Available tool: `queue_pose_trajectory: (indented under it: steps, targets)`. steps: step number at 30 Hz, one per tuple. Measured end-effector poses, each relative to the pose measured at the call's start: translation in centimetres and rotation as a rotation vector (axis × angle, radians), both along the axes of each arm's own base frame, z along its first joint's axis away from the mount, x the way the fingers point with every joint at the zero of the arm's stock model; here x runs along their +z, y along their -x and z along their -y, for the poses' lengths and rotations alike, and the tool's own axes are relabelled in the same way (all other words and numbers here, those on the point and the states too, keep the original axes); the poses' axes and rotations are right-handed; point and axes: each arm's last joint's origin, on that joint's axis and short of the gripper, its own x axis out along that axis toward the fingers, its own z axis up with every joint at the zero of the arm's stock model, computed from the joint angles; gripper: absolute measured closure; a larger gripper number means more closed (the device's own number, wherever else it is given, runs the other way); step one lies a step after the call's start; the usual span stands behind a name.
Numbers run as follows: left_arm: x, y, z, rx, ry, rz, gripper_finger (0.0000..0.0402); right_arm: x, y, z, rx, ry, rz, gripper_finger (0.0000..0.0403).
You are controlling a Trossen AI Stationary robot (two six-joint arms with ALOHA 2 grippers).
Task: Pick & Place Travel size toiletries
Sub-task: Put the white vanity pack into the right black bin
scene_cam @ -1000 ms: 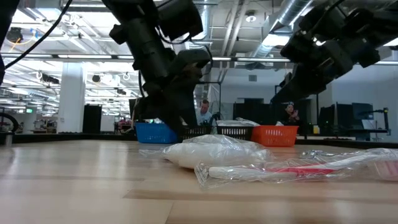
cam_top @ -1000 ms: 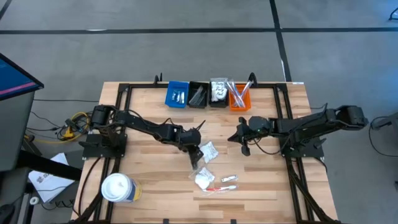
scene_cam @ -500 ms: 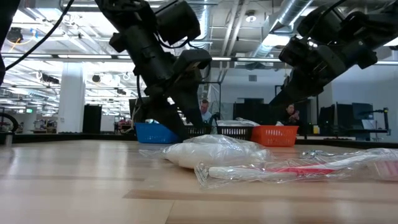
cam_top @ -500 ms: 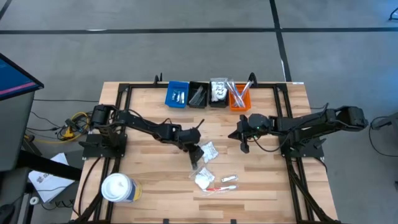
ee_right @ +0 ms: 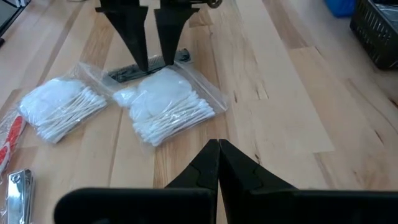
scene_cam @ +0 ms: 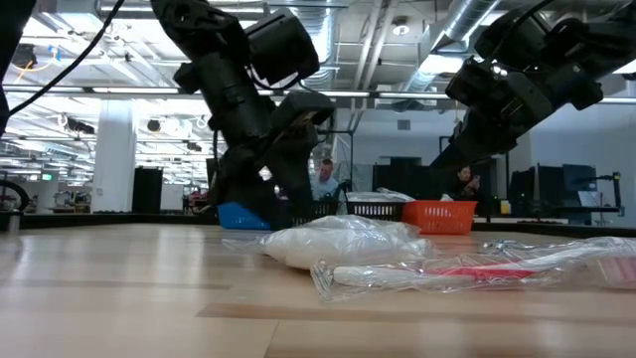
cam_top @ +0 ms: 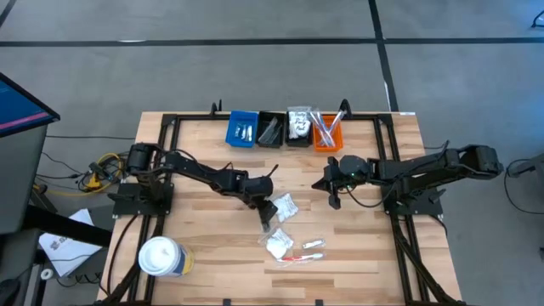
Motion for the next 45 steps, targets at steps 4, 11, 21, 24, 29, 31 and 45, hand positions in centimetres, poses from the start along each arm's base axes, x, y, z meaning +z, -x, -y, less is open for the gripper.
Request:
queue_pose_trajectory:
  steps: [4,11,21,24,29,31,45]
  targets:
    - [-0.4,0.3,-0.3,0.024,0.017,-0.006,0.0234,0.0,0.0,0.0,0.001,0.002,0.000,0.0402]
    - [0.0,-0.2,-1.3,0.029,-0.021,0.060,0.0240,0.0,0.0,0.0,0.003,0.005,0.001,0.0402]
    - [0.0,-0.4,-1.6,0.033,-0.042,0.078,0.0242,0.0,0.0,0.0,0.003,0.005,0.003,0.0402]
    - [0.1,-0.4,-1.7,0.037,-0.055,0.082,0.0241,0.1,0.0,0.0,0.003,0.006,0.009,0.0402]
    - [0.1,-0.4,-2.1,0.041,-0.075,0.086,0.0244,0.1,-0.1,0.0,0.003,0.006,0.010,0.0402]
    - [0.1,-0.5,-2.1,0.038,-0.077,0.090,0.0244,0.1,-0.1,0.0,0.003,0.006,0.010,0.0402]
    - [-0.8,0.2,-2.9,0.054,-0.085,0.085,0.0227,0.1,0.0,0.0,0.003,0.006,0.008,0.0402]
